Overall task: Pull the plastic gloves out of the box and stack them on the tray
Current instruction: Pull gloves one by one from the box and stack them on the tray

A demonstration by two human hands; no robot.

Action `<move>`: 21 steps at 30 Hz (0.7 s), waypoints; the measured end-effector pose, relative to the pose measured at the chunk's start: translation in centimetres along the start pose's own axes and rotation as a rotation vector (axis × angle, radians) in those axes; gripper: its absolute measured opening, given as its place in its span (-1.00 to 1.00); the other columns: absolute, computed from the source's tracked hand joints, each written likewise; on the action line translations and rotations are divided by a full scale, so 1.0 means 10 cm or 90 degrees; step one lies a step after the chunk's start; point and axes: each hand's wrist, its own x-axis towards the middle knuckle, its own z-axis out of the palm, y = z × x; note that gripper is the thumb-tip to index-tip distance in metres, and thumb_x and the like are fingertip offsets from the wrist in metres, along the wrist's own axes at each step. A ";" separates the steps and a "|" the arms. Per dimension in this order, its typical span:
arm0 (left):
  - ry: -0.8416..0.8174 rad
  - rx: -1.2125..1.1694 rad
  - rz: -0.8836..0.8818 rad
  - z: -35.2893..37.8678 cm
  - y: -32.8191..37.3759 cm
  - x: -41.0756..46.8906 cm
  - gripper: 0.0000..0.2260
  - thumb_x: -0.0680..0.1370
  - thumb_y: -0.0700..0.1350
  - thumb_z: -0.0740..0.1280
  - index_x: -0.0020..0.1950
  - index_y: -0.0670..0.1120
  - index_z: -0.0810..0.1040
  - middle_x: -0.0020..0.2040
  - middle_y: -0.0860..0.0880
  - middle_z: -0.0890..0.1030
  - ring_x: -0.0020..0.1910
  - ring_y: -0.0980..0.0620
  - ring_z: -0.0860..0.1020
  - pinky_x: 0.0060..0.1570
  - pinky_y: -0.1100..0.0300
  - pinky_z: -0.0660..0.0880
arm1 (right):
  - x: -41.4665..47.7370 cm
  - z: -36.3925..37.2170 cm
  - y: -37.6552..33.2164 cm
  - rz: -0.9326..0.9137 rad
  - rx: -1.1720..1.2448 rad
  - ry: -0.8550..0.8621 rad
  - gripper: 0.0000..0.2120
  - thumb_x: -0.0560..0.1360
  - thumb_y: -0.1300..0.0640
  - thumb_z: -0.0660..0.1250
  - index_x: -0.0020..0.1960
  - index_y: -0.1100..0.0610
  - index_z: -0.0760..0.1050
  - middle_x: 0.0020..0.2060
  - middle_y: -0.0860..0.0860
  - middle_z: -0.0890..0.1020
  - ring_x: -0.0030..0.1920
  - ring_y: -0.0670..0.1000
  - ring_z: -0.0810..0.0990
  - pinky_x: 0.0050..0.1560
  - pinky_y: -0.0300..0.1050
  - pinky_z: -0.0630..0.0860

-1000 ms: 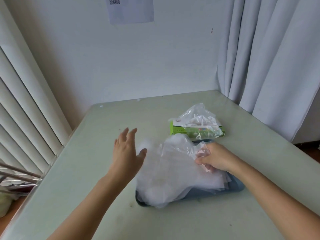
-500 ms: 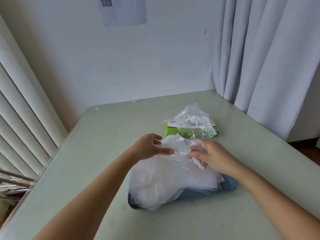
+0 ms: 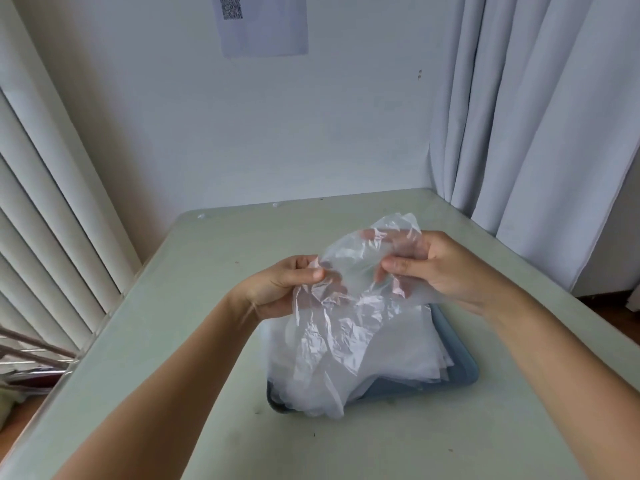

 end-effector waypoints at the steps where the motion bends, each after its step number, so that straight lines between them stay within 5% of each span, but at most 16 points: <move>1: 0.013 -0.004 -0.002 0.01 0.03 -0.03 -0.60 0.27 -0.11 0.61 -0.06 -0.27 0.55 -0.20 -0.16 0.62 -0.20 -0.07 0.63 -0.09 0.09 0.59 | -0.01 0.00 0.02 0.021 0.024 0.009 -0.87 0.49 0.26 0.33 -0.03 0.25 0.64 0.09 0.05 0.66 -0.19 0.13 0.53 -0.24 -0.22 0.52; 3: 0.063 0.045 -0.030 -0.01 0.06 -0.08 -0.76 0.37 -0.20 0.53 -0.12 -0.23 0.51 -0.28 -0.08 0.56 -0.31 0.03 0.58 -0.15 0.17 0.58 | -0.01 0.00 0.12 0.084 0.064 0.016 -0.76 0.52 0.31 0.31 0.15 0.13 0.57 -0.06 0.05 0.70 -0.22 0.06 0.54 -0.28 -0.28 0.53; 6: 0.184 0.206 -0.104 -0.04 0.06 -0.12 -0.92 0.52 -0.21 0.39 -0.13 -0.17 0.52 -0.35 0.00 0.44 -0.39 0.11 0.45 -0.29 0.32 0.47 | 0.01 0.02 0.37 0.178 0.063 0.034 -0.74 0.53 0.30 0.31 0.14 0.03 0.55 -0.22 0.05 0.70 -0.19 -0.04 0.55 -0.24 -0.31 0.56; 11: 0.349 0.464 -0.195 -0.11 -0.02 -0.06 -0.85 0.46 -0.12 0.46 -0.23 -0.08 0.53 -0.39 0.04 0.44 -0.39 0.12 0.40 -0.37 0.33 0.36 | 0.00 0.06 0.70 0.257 0.061 0.072 -0.76 0.49 0.42 0.31 0.15 0.31 0.52 -0.33 0.12 0.68 -0.43 -0.05 0.60 -0.38 -0.24 0.55; 15: 0.401 0.663 -0.229 -0.16 -0.09 0.03 -0.76 0.40 -0.15 0.50 -0.28 -0.05 0.44 -0.35 0.03 0.46 -0.36 0.08 0.43 -0.39 0.32 0.34 | -0.04 0.06 0.84 0.280 -0.034 0.058 -0.78 0.46 0.44 0.35 0.10 0.34 0.52 -0.31 0.18 0.68 -0.41 0.01 0.60 -0.32 -0.21 0.55; 18: 0.494 0.896 -0.206 -0.10 -0.11 0.04 -0.75 0.42 -0.12 0.48 0.02 -0.08 0.49 -0.05 0.01 0.51 -0.03 -0.02 0.52 -0.12 0.22 0.43 | -0.04 0.05 0.90 0.289 -0.059 0.063 -0.84 0.44 0.42 0.37 0.02 0.39 0.52 -0.32 0.15 0.69 -0.40 -0.03 0.61 -0.34 -0.22 0.55; 21: 0.527 0.972 -0.012 0.21 -0.21 0.07 -0.72 0.50 -0.06 0.38 0.18 -0.07 0.44 0.14 -0.04 0.47 0.15 -0.04 0.45 0.11 0.17 0.37 | -0.02 0.05 0.93 0.272 -0.074 0.065 -0.91 0.44 0.41 0.38 -0.06 0.36 0.55 -0.34 0.12 0.69 -0.40 -0.05 0.61 -0.30 -0.22 0.57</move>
